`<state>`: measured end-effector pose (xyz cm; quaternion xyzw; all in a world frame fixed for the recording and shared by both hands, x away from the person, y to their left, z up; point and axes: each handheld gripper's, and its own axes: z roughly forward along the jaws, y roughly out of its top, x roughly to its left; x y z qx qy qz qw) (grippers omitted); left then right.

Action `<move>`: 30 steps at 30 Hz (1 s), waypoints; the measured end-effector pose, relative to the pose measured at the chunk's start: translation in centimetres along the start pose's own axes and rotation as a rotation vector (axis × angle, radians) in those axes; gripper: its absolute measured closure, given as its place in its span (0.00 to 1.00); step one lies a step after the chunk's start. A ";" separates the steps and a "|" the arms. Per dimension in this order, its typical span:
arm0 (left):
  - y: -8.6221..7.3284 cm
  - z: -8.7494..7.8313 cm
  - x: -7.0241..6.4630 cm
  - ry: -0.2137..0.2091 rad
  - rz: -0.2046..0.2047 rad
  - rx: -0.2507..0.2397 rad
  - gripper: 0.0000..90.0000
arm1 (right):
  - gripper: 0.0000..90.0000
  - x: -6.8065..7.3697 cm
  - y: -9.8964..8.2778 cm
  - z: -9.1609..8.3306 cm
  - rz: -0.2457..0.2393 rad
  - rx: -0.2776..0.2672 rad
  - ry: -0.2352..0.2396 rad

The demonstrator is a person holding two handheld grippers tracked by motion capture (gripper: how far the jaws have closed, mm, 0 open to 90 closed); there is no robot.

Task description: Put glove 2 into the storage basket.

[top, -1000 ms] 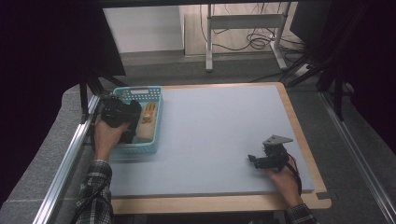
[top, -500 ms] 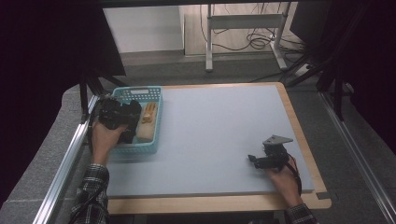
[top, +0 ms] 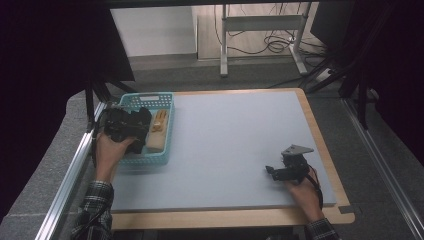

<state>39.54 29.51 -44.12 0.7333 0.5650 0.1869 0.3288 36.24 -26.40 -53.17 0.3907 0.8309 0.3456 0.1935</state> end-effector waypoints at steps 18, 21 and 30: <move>-1.4 -1.0 -2.2 -0.084 0.076 -0.027 0.03 | 0.16 0.0 0.0 0.0 -0.001 0.000 0.000; -1.5 -1.2 -2.6 -0.091 0.092 -0.034 0.03 | 0.16 0.0 0.0 0.0 -0.001 0.000 0.000; -1.9 -1.7 -3.8 -0.104 0.129 -0.060 0.03 | 0.16 0.0 0.0 0.0 0.002 -0.001 -0.001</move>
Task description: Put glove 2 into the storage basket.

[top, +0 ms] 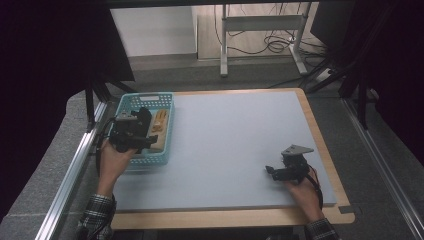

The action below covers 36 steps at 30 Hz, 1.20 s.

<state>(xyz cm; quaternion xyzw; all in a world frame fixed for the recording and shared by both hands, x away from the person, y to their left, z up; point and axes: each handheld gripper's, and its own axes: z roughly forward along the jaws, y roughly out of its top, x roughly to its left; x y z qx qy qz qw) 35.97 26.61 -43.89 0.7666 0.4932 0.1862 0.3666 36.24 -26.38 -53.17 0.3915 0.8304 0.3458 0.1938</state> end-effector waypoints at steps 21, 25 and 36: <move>-0.5 0.1 -2.6 -0.038 0.071 -0.015 0.02 | 0.16 0.0 0.0 0.0 -0.002 0.000 0.000; -0.6 0.1 -3.1 -0.048 0.081 -0.021 0.02 | 0.16 0.0 0.0 0.0 -0.002 0.000 0.000; -0.6 0.5 -4.6 -0.069 0.101 -0.033 0.02 | 0.16 0.0 0.0 0.0 -0.002 0.000 0.000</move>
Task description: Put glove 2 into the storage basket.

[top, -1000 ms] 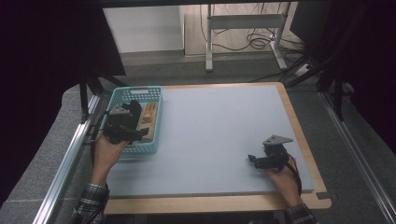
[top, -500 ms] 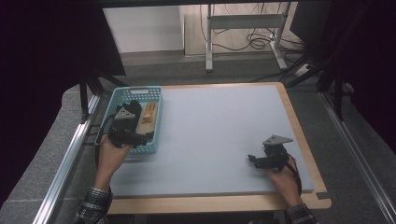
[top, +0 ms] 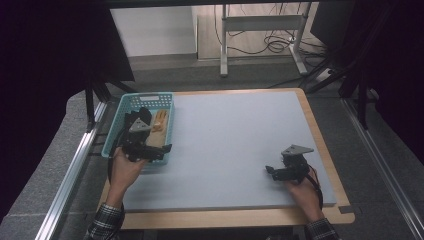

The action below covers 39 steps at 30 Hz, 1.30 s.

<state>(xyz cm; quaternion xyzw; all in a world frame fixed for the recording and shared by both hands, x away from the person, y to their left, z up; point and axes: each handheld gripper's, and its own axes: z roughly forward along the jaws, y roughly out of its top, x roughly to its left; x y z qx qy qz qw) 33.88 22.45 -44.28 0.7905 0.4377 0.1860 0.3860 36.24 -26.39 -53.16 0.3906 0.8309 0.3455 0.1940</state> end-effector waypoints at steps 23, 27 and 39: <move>0.2 2.2 -2.8 -0.056 0.026 -0.014 0.02 | 0.16 0.0 0.0 0.0 0.000 0.000 0.000; 0.1 2.6 -3.3 -0.069 0.031 -0.015 0.02 | 0.16 0.0 0.0 0.0 0.000 0.000 0.000; 0.3 3.5 -4.9 -0.104 0.048 -0.029 0.02 | 0.16 0.0 0.0 0.0 0.000 0.000 0.000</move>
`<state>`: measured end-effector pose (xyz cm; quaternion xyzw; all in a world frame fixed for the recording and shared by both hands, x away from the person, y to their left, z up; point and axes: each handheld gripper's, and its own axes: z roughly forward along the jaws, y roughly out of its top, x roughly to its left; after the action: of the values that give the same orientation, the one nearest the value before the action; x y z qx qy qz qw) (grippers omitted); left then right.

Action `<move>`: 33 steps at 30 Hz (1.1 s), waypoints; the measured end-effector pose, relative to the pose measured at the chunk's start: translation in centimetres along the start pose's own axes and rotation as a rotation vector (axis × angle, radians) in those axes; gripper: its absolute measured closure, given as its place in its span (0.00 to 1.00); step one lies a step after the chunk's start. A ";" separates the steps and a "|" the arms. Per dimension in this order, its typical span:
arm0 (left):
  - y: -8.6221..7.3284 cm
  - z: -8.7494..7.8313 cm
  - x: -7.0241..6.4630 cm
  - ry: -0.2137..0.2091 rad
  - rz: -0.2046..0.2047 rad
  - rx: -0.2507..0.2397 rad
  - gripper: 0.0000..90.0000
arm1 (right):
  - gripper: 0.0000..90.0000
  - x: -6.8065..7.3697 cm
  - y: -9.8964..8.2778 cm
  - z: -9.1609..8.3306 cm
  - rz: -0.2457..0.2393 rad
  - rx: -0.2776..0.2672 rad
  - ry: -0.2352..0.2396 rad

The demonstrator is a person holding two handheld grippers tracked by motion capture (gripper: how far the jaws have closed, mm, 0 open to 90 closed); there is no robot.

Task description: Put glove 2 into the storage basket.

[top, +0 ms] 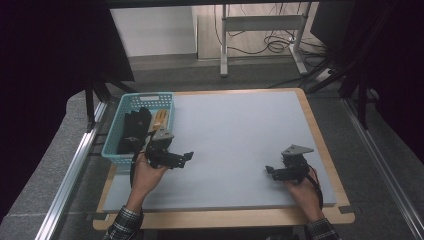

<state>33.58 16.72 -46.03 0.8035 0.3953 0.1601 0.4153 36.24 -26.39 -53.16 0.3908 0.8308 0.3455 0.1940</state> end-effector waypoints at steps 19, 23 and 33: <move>-0.3 2.2 -2.1 -0.060 0.022 -0.015 0.02 | 0.16 0.0 0.0 0.0 0.000 0.000 0.000; -0.4 2.6 -2.4 -0.071 0.022 -0.017 0.02 | 0.16 0.0 0.0 0.0 0.000 0.000 0.000; -0.8 3.9 -3.3 -0.123 0.031 -0.023 0.01 | 0.16 0.0 0.0 0.0 0.000 -0.001 0.000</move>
<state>33.39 12.39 -48.77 0.8129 0.3548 0.1215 0.4455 36.24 -26.39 -53.17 0.3907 0.8307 0.3457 0.1943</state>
